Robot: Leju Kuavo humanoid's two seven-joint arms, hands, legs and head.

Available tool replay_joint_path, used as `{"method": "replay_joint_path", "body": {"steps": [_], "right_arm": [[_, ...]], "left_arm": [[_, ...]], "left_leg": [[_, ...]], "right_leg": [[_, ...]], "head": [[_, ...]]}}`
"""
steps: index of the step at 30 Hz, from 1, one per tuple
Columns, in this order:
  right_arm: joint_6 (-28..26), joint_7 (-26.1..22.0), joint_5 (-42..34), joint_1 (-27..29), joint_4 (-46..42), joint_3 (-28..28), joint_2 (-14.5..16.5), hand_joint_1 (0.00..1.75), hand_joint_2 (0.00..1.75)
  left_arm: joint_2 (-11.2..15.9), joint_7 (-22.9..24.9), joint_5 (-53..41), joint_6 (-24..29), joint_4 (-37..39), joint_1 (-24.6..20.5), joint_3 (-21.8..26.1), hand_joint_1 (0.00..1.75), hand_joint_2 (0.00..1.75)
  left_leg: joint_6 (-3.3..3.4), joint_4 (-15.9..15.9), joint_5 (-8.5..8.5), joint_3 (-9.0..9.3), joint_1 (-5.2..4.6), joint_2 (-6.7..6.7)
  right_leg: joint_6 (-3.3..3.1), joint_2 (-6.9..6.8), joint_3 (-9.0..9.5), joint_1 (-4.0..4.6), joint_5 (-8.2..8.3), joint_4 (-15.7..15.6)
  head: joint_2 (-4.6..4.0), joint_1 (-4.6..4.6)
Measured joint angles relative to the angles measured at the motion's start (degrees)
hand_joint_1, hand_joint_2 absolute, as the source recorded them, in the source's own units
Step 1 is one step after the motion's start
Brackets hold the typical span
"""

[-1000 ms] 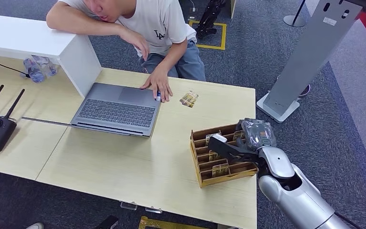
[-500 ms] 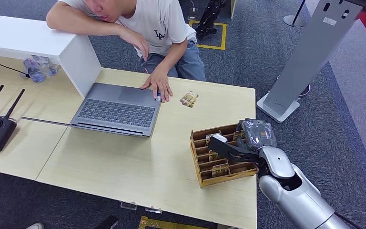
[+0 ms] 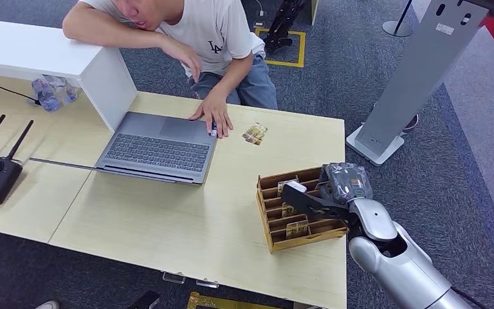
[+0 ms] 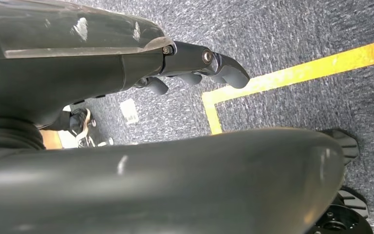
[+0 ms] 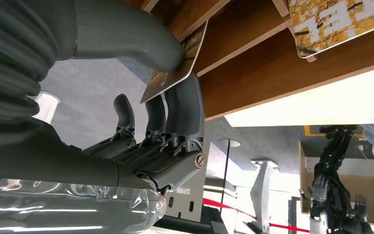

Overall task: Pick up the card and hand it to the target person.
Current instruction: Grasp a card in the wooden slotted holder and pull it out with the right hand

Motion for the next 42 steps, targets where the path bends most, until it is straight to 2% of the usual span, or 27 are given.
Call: {"method": "replay_joint_path", "body": {"steps": [5, 11, 15, 19, 36, 42], "right_arm": [[0.0, 0.0, -0.4, 0.0, 0.3, 0.1, 0.0, 1.35, 1.75], [-0.1, -0.1, -1.0, -0.1, 0.6, 0.1, 0.0, 1.67, 1.75], [-0.2, -0.1, -1.2, -0.2, 0.8, 0.2, 0.0, 1.75, 1.75], [-0.5, -0.1, -1.5, -0.2, 0.8, 0.2, 0.0, 1.75, 1.75], [-1.3, -1.2, -2.2, -0.7, 1.1, 0.2, -0.1, 1.75, 1.75], [-1.9, 0.0, -1.1, -0.5, -0.6, 0.2, -0.5, 1.75, 1.75]], "left_arm": [[0.0, 0.0, 0.0, 0.0, 0.0, 0.0, 0.0, 0.00, 0.00], [0.0, 0.0, 0.0, 0.0, 0.0, 0.0, 0.0, 0.00, 0.00], [0.0, 0.0, 0.0, 0.0, 0.0, 0.0, 0.0, 0.00, 0.00], [0.0, 0.1, 0.0, 0.0, 0.0, 0.0, 0.0, 0.00, 1.75], [0.1, -0.5, 0.2, -0.6, 0.0, 0.0, 0.0, 0.00, 1.75], [0.2, -0.7, 0.6, -0.4, 0.0, 0.1, 0.0, 0.00, 1.75]], "left_leg": [[0.00, 0.0, 0.00, 0.01, 0.00, 0.00], [0.00, 0.0, 0.00, 0.03, 0.00, 0.00], [0.00, 0.0, 0.00, 0.04, 0.00, 0.00], [0.00, 0.0, 0.00, 0.04, 0.00, 0.00], [0.00, 0.0, 0.00, 0.07, 0.00, 0.01], [0.00, 0.0, 0.00, 0.05, 0.00, 0.00]], "right_leg": [[0.00, 0.00, 0.00, 0.00, 0.00, 0.0], [0.00, 0.00, 0.02, 0.00, 0.00, 0.0], [0.00, 0.00, 0.03, 0.00, 0.00, 0.0], [0.00, 0.00, 0.03, 0.00, 0.00, 0.0], [0.00, 0.01, 0.05, 0.00, 0.00, 0.0], [0.00, 0.00, 0.03, 0.00, 0.00, 0.0]], "head": [[0.00, 0.00], [0.00, 0.00], [0.00, 0.00], [0.00, 0.00], [0.00, 0.00], [0.00, 0.00]]}}
